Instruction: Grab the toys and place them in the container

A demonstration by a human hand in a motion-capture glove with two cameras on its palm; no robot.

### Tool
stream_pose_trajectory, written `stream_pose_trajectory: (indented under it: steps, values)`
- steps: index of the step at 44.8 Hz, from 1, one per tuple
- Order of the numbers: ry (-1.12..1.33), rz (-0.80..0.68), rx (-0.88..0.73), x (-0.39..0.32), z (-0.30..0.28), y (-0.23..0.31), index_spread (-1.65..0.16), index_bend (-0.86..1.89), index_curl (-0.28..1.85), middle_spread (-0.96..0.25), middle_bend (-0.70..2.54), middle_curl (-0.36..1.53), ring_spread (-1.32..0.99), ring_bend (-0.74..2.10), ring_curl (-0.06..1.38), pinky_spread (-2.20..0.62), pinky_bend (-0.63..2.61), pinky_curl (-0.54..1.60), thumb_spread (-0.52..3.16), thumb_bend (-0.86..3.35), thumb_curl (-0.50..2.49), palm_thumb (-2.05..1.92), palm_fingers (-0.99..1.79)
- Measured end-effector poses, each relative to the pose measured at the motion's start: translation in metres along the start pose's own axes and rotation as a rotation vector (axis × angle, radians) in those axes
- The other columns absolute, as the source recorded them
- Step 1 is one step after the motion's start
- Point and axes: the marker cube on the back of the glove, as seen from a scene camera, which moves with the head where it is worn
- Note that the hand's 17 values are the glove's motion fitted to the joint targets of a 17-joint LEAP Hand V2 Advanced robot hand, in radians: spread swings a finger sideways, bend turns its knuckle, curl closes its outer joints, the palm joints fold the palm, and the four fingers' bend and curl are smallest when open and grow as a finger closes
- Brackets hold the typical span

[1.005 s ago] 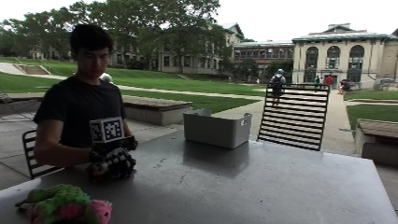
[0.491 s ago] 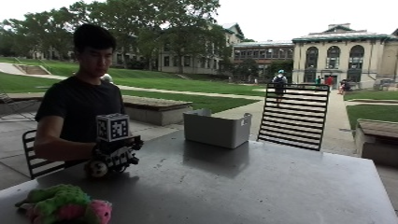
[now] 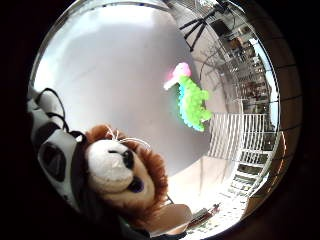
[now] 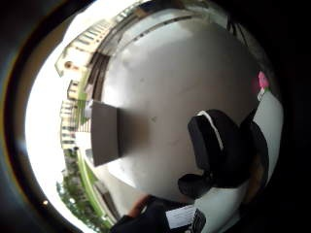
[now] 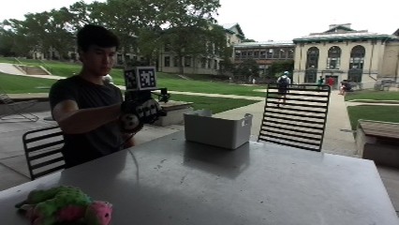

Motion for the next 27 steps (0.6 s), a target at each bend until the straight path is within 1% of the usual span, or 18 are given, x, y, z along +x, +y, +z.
stream_pose_trajectory:
  steps: [8,17,22,27]
  values:
    - [-0.003,-0.062,0.052,-0.049,-0.051,-0.031,-0.12,0.98,0.69,-0.22,1.11,0.6,-0.33,1.21,0.47,-0.48,0.71,0.39,1.59,0.11,0.21,0.23,1.32]
    - [-0.035,-0.121,0.078,-0.139,-0.101,-0.021,-0.14,0.98,0.69,-0.24,1.13,0.59,-0.33,1.23,0.46,-0.48,0.72,0.4,1.59,0.1,0.2,0.17,1.31]
    - [-0.04,-0.193,0.113,-0.195,-0.121,-0.023,-0.15,0.98,0.69,-0.25,1.14,0.58,-0.34,1.24,0.46,-0.48,0.72,0.4,1.59,0.1,0.2,0.15,1.31]
    - [-0.076,-0.255,0.127,-0.26,-0.134,-0.006,-0.15,0.98,0.7,-0.25,1.15,0.58,-0.34,1.24,0.46,-0.48,0.72,0.4,1.6,0.1,0.2,0.14,1.3]
